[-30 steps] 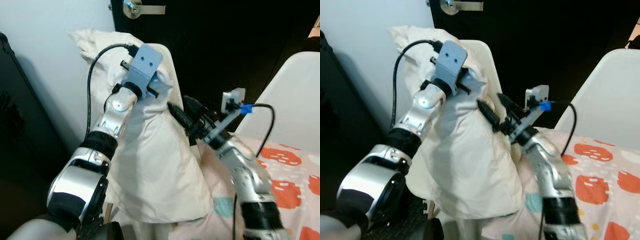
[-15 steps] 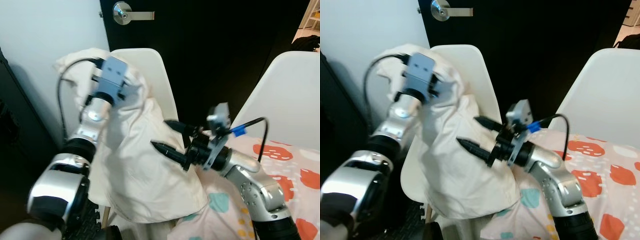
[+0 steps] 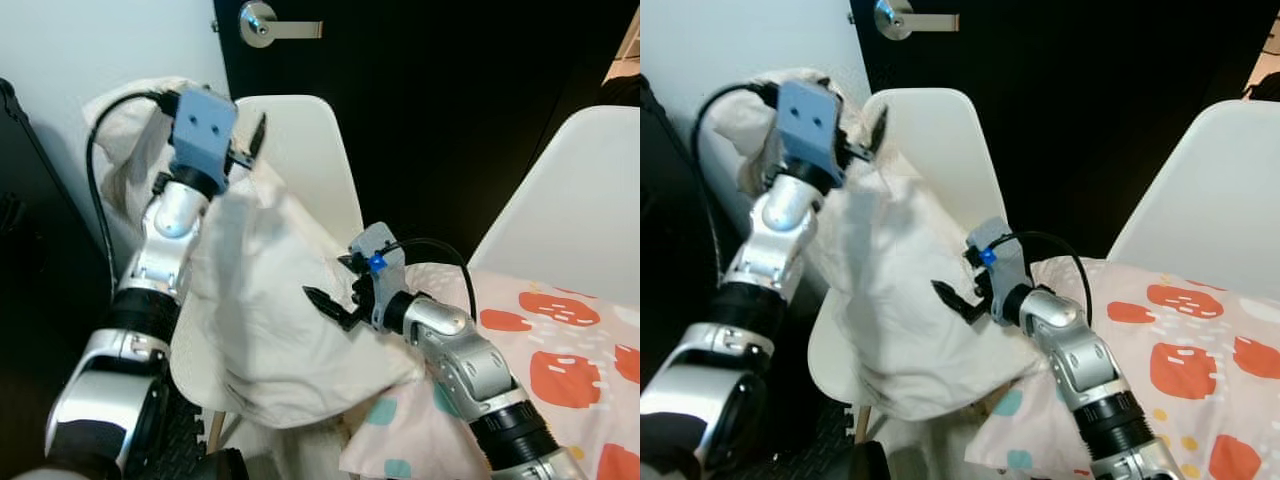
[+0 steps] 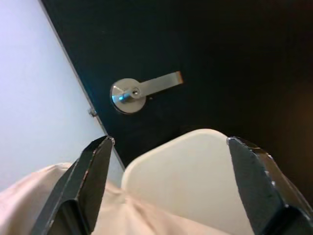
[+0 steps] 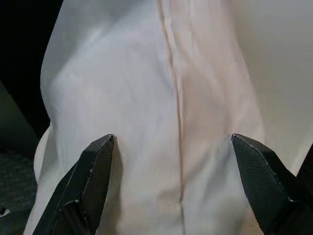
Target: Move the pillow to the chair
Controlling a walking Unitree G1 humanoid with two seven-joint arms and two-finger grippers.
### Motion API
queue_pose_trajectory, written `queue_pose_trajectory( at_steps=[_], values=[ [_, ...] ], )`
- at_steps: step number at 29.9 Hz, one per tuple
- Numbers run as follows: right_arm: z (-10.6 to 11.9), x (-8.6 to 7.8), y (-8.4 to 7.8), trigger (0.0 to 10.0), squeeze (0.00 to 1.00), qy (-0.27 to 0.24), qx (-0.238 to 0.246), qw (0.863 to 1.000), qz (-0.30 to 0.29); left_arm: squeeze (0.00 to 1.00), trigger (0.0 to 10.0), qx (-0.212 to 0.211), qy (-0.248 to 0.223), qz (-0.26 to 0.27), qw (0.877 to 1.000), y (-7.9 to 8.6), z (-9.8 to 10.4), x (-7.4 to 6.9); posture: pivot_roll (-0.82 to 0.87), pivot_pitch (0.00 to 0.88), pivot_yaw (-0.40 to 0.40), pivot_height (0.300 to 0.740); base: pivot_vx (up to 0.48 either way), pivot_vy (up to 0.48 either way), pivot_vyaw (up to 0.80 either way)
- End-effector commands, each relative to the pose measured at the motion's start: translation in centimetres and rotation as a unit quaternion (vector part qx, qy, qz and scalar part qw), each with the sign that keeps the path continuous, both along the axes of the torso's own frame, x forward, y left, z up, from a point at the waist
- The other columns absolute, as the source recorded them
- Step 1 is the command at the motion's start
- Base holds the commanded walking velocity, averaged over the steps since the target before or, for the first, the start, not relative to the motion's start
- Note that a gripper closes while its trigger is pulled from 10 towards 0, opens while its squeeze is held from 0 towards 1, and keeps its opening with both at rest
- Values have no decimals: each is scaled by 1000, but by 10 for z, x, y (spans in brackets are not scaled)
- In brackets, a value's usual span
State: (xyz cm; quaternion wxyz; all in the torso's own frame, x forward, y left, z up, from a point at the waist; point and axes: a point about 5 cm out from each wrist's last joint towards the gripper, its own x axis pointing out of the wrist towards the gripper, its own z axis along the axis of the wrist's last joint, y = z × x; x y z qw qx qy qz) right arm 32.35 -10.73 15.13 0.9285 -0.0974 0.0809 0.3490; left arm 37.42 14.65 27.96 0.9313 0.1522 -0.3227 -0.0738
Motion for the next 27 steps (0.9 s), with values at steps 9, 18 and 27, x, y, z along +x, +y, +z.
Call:
queue_pose_trajectory(
  at_steps=[9, 18, 27],
  values=[
    [-36, -20, 13, 10000, 0, 135, -67, 985, 88, 451, 10000, 3, 17, -70, 997, -20, -8, -22, 32, 0, 39, 527, 0, 0, 0],
    [-40, -15, 16, 0, 0, 141, -64, 985, 74, 0, 10000, -17, 10, -76, 997, -20, 2, -36, 42, 0, 33, 527, 0, 0, 0],
    [-23, 9, 16, 0, 0, 106, -38, 993, 26, 0, 10000, -51, 26, -55, 997, -19, 0, -44, 53, 0, 12, 527, 0, 0, 0]
  ],
)
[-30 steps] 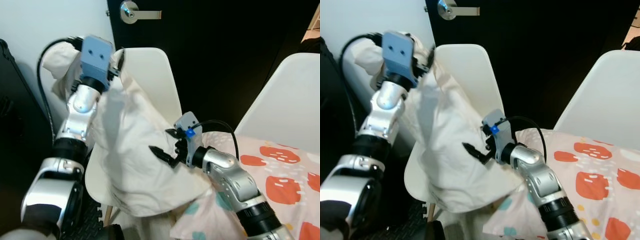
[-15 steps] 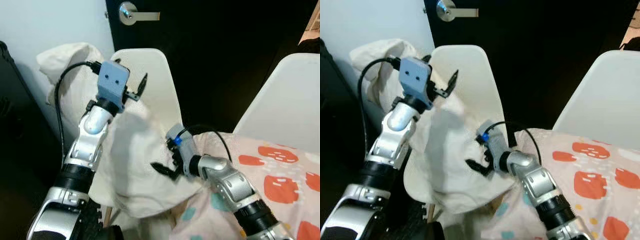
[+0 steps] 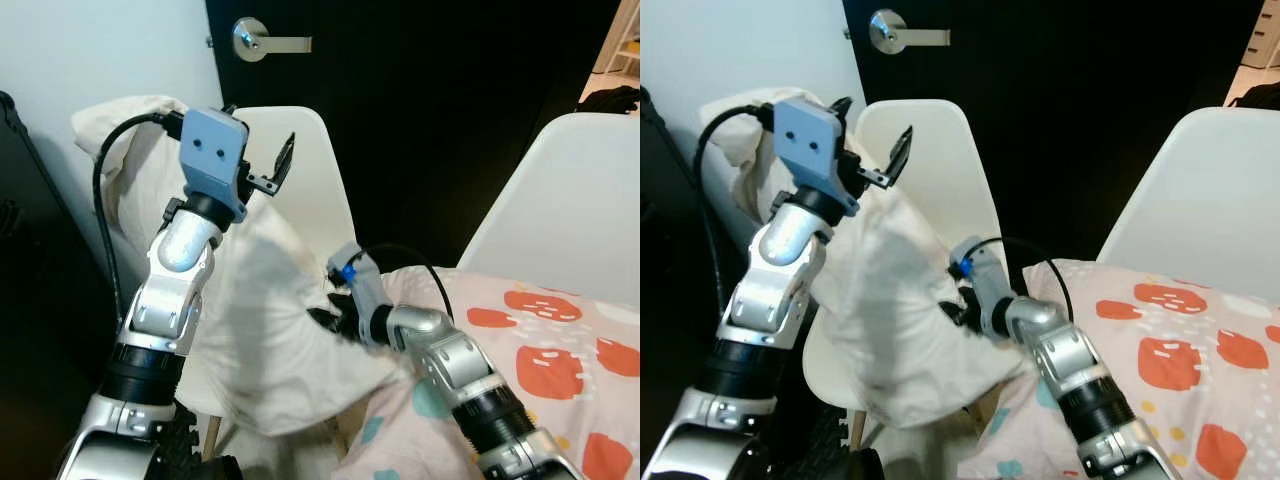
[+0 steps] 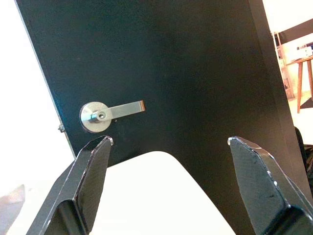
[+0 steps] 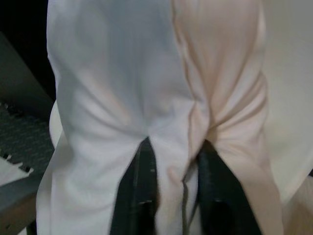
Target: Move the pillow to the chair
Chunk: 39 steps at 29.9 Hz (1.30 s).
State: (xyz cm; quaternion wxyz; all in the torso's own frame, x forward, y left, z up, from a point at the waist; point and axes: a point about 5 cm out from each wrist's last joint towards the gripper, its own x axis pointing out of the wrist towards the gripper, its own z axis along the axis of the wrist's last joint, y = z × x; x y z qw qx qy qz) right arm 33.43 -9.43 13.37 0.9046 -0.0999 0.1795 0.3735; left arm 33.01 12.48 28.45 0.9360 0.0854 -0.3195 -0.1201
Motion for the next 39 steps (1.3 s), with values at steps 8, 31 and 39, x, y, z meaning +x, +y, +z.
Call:
queue_pose_trajectory(
  at_steps=[8, 31, 39],
  values=[
    [-5, 8, 9, 0, 0, 11, 9, 1000, -1, 0, 10000, -7, 43, 66, 997, 14, -20, 1, 61, 0, -1, 527, 0, 0, 0],
    [148, 79, -69, 0, 0, -277, 7, 926, -255, 0, 10000, -26, 48, 89, 994, 13, -18, 2, 69, 0, -13, 527, 0, 0, 0],
    [123, 79, -75, 0, 0, -255, -25, 930, -264, 0, 10000, -26, 53, 84, 995, 10, -20, 4, 55, 0, 0, 527, 0, 0, 0]
  ],
)
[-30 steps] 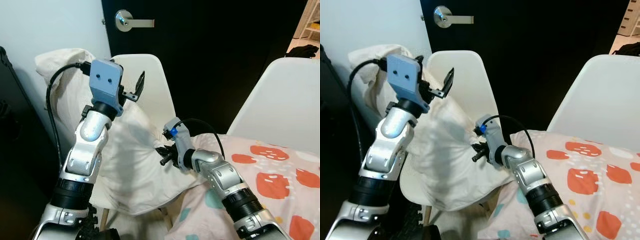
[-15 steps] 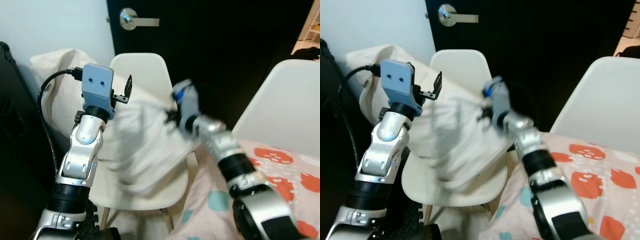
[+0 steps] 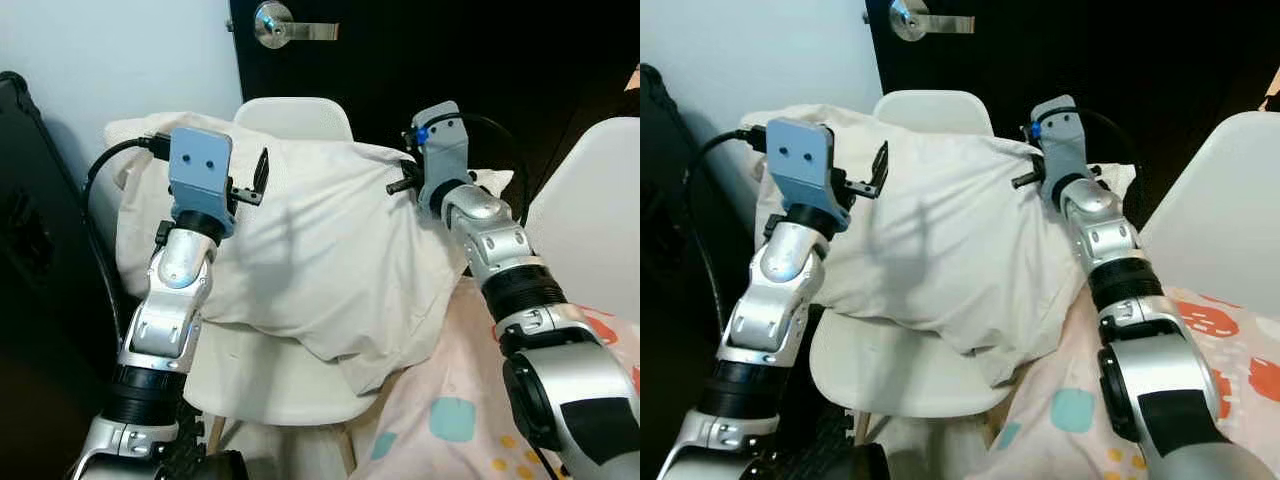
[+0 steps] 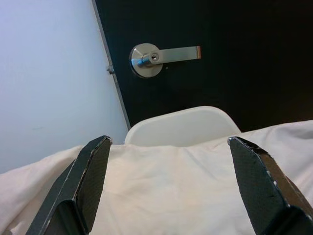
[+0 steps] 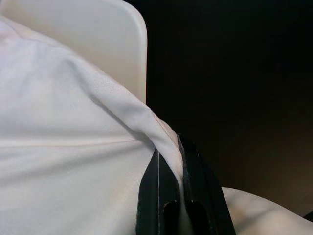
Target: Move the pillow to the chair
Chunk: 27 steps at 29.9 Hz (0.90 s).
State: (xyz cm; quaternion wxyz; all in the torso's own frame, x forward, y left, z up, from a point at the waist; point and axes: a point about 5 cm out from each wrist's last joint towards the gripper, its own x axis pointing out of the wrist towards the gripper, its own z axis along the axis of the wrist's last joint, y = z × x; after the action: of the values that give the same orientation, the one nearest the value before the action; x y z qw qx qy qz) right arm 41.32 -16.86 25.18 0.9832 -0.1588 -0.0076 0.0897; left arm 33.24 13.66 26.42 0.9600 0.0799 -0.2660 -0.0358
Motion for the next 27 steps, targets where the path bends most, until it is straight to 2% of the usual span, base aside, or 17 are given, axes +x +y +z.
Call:
queue_pose_trajectory(
  at_steps=[1, 4, 5, 6, 7, 8, 9, 12, 16, 19, 21, 22, 23, 25, 26, 27],
  values=[
    [-5, -1, -2, 0, 0, -12, -6, 1000, -17, 0, 10000, 2, 2, -2, 1000, -2, 0, 2, 61, 0, 0, 527, 0, 0, 0],
    [-15, -2, -3, 0, 0, -1, -20, 999, -26, 0, 10000, 3, 4, -4, 1000, -3, 0, 2, 60, 0, 0, 527, 0, 0, 0],
    [-26, -3, -1, 3961, 0, 13, -33, 999, -25, 0, 10000, 5, 6, -5, 1000, -3, -1, 2, 62, 0, 0, 527, 0, 0, 0],
    [-38, -5, 5, 10000, 702, 33, -38, 999, -7, 0, 10000, 6, 9, -5, 1000, -4, -3, 2, 62, 0, 1, 527, 0, 0, 0],
    [-38, -5, 5, 10000, 702, 33, -38, 999, -7, 0, 10000, 6, 9, -5, 1000, -4, -3, 2, 62, 0, 1, 527, 0, 0, 0],
    [-48, -7, 10, 10000, 945, 49, -32, 998, 4, 0, 10000, 8, 11, -5, 1000, -4, -4, 2, 62, 0, 1, 527, 0, 0, 0],
    [-55, -8, 12, 10000, 1000, 58, -26, 998, 8, 0, 10000, 11, 13, -5, 1000, -4, -5, 2, 64, 0, 0, 527, 0, 0, 0],
    [-60, -9, 12, 10000, 1000, 63, -22, 998, 3, 0, 10000, 14, 15, -4, 1000, -4, -6, 3, 64, 0, 0, 527, 0, 0, 0],
    [-56, -10, -13, 10000, 1000, 31, 14, 998, -54, 0, 10000, 17, 35, 18, 999, 4, -16, 5, 59, 0, 7, 527, 0, 0, 0],
    [-54, -10, -19, 10000, 1000, 23, 14, 998, -64, 0, 10000, 15, 43, 25, 999, 7, -19, 6, 55, 0, 11, 527, 0, 0, 0],
    [-47, -12, -35, 10000, 1000, -4, 27, 996, -86, 0, 10000, 15, 69, 45, 996, 13, -30, 8, 51, 0, 14, 527, 0, 0, 0],
    [-42, -13, -40, 10000, 1000, -20, 42, 995, -86, 0, 10000, 13, 81, 52, 995, 15, -36, 7, 46, 0, 17, 527, 0, 0, 0],
    [-38, -14, -42, 10000, 1000, -32, 80, 993, -78, 0, 10000, 12, 90, 58, 994, 16, -40, 7, 44, 0, 19, 527, 0, 0, 0],
    [-36, -16, -41, 10000, 1000, -38, 134, 989, -53, 0, 10000, 7, 106, 64, 992, 18, -48, 6, 40, 0, 22, 527, 0, 0, 0],
    [-36, -16, -41, 10000, 1000, -38, 134, 989, -53, 0, 10000, 7, 106, 64, 992, 18, -48, 6, 40, 0, 22, 527, 0, 0, 0],
    [-36, -18, -35, 10000, 655, -43, 161, 986, -25, 0, 10000, 2, 114, 67, 991, 18, -53, 4, 34, 0, 27, 527, 0, 0, 0]
  ],
)
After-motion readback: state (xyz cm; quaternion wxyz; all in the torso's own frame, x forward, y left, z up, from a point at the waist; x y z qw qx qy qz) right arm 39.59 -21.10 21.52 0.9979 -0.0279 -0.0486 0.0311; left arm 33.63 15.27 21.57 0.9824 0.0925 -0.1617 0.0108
